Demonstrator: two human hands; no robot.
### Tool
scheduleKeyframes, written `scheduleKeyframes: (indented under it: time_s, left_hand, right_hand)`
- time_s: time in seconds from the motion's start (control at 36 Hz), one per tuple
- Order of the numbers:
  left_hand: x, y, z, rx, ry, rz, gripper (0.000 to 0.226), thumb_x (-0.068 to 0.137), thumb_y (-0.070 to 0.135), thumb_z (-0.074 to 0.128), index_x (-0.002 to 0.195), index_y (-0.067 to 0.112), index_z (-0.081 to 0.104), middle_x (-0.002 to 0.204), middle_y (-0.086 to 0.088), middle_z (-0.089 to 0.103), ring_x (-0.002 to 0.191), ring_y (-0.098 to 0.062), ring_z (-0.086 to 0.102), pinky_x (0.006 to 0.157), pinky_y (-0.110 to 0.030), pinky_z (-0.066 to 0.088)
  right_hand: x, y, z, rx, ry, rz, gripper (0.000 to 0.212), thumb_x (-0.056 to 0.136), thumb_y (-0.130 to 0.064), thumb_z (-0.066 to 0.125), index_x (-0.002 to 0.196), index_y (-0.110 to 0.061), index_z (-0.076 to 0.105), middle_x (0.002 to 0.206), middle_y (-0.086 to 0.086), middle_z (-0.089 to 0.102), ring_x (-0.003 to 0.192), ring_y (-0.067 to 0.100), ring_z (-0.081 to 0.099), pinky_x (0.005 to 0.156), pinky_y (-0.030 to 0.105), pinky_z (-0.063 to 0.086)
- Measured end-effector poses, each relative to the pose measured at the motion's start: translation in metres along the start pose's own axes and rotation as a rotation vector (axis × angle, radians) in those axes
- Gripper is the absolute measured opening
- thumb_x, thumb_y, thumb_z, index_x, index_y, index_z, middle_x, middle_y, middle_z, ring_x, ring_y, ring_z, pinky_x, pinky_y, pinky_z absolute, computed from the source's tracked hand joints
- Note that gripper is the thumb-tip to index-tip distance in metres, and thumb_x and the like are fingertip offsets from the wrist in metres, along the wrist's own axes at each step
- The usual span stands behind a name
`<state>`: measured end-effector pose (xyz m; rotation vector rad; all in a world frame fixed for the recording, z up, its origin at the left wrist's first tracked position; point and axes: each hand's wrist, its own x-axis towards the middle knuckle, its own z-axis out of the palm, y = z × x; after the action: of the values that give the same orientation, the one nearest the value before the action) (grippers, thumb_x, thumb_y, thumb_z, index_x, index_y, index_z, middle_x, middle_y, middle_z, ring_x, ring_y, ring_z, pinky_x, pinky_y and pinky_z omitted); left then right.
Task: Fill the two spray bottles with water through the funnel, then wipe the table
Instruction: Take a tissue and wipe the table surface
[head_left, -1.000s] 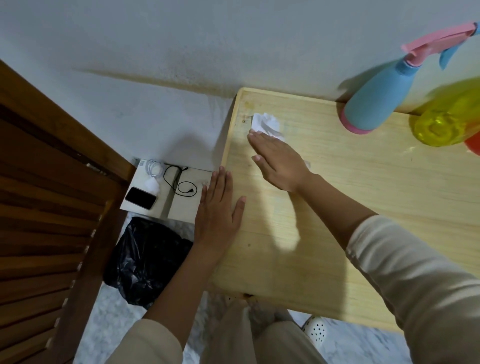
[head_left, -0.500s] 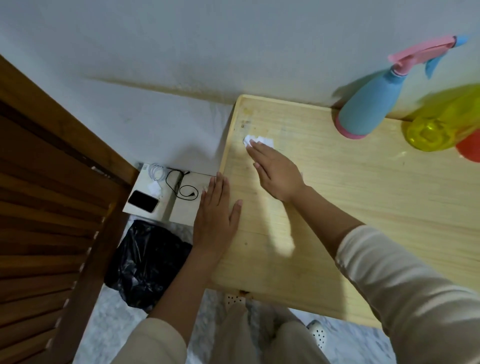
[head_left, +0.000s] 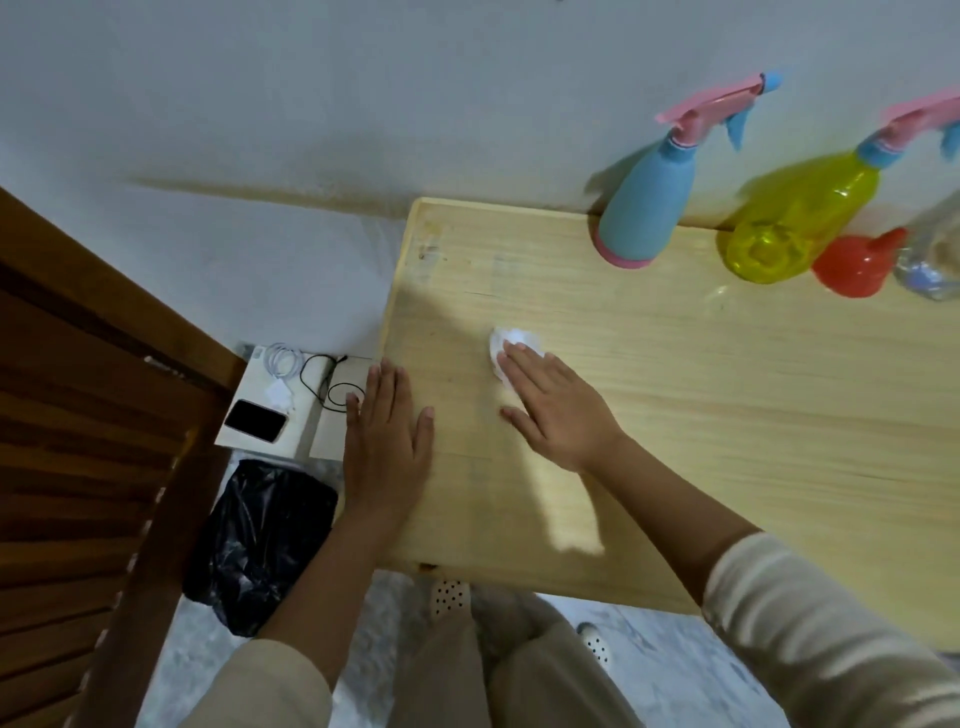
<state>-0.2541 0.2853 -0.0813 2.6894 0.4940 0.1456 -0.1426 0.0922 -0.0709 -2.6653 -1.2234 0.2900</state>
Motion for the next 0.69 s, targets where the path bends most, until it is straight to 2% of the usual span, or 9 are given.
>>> scheduleKeyframes:
  time_s: [0.08, 0.19, 0.28, 0.42, 0.5, 0.61, 0.69]
  left_hand:
    - [-0.006, 0.015, 0.009, 0.023, -0.019, -0.030, 0.075, 0.089, 0.050, 0.016, 0.148, 0.005, 0.022, 0.158, -0.009, 0.016, 0.146, -0.017, 0.008, 0.118, -0.037, -0.007]
    - [-0.018, 0.045, 0.019, 0.018, -0.026, -0.063, 0.078, 0.088, 0.053, 0.015, 0.149, 0.005, 0.020, 0.158, -0.009, 0.013, 0.147, -0.017, 0.004, 0.116, -0.038, -0.010]
    - [-0.028, 0.072, 0.029, 0.036, -0.031, -0.020, 0.078, 0.088, 0.052, 0.016, 0.147, 0.003, 0.027, 0.157, -0.012, 0.019, 0.146, -0.022, 0.011, 0.116, -0.041, -0.005]
    - [-0.034, 0.099, 0.040, 0.080, -0.039, -0.019, 0.062, 0.096, 0.040, 0.030, 0.146, 0.004, 0.029, 0.157, -0.013, 0.019, 0.146, -0.025, 0.012, 0.117, -0.045, 0.000]
    - [-0.033, 0.102, 0.039, 0.100, -0.039, -0.043, 0.066, 0.093, 0.042, 0.027, 0.145, 0.003, 0.031, 0.155, -0.016, 0.022, 0.146, -0.028, 0.014, 0.117, -0.045, 0.003]
    - [-0.035, 0.102, 0.040, 0.098, -0.020, -0.040, 0.055, 0.098, 0.033, 0.039, 0.143, 0.002, 0.036, 0.153, -0.018, 0.028, 0.144, -0.031, 0.020, 0.116, -0.050, 0.011]
    - [-0.035, 0.101, 0.040, 0.100, -0.005, -0.028, 0.059, 0.094, 0.037, 0.036, 0.141, 0.002, 0.039, 0.151, -0.019, 0.031, 0.143, -0.031, 0.023, 0.115, -0.051, 0.013]
  right_hand:
    - [-0.026, 0.025, -0.005, -0.013, 0.011, 0.113, 0.066, 0.095, -0.048, 0.008, 0.149, -0.013, 0.019, 0.157, 0.003, 0.017, 0.146, 0.013, 0.014, 0.117, 0.031, 0.007]
    - [-0.066, 0.071, -0.017, -0.029, 0.058, 0.281, 0.064, 0.094, -0.043, 0.006, 0.149, -0.014, 0.019, 0.157, 0.002, 0.019, 0.145, 0.012, 0.014, 0.116, 0.032, 0.008]
    - [-0.103, 0.113, -0.027, -0.043, 0.085, 0.423, 0.063, 0.094, -0.042, 0.007, 0.150, -0.015, 0.018, 0.158, 0.001, 0.017, 0.146, 0.011, 0.011, 0.117, 0.032, 0.006]
    - [-0.174, 0.168, -0.043, -0.032, 0.104, 0.654, 0.060, 0.096, -0.040, 0.011, 0.150, -0.014, 0.014, 0.159, 0.004, 0.011, 0.147, 0.014, 0.008, 0.118, 0.036, 0.004]
    - [-0.202, 0.174, -0.042, -0.002, 0.139, 0.748, 0.058, 0.099, -0.037, 0.011, 0.150, -0.011, 0.015, 0.159, 0.006, 0.011, 0.147, 0.016, 0.007, 0.118, 0.037, 0.003]
    - [-0.224, 0.161, -0.032, 0.076, 0.200, 0.912, 0.053, 0.102, -0.032, 0.018, 0.150, -0.011, 0.013, 0.159, 0.006, 0.009, 0.147, 0.016, 0.005, 0.118, 0.036, 0.000]
    - [-0.226, 0.155, -0.034, 0.132, 0.296, 0.959, 0.055, 0.101, -0.034, 0.024, 0.149, -0.008, 0.018, 0.158, 0.009, 0.013, 0.147, 0.021, 0.009, 0.118, 0.037, 0.005]
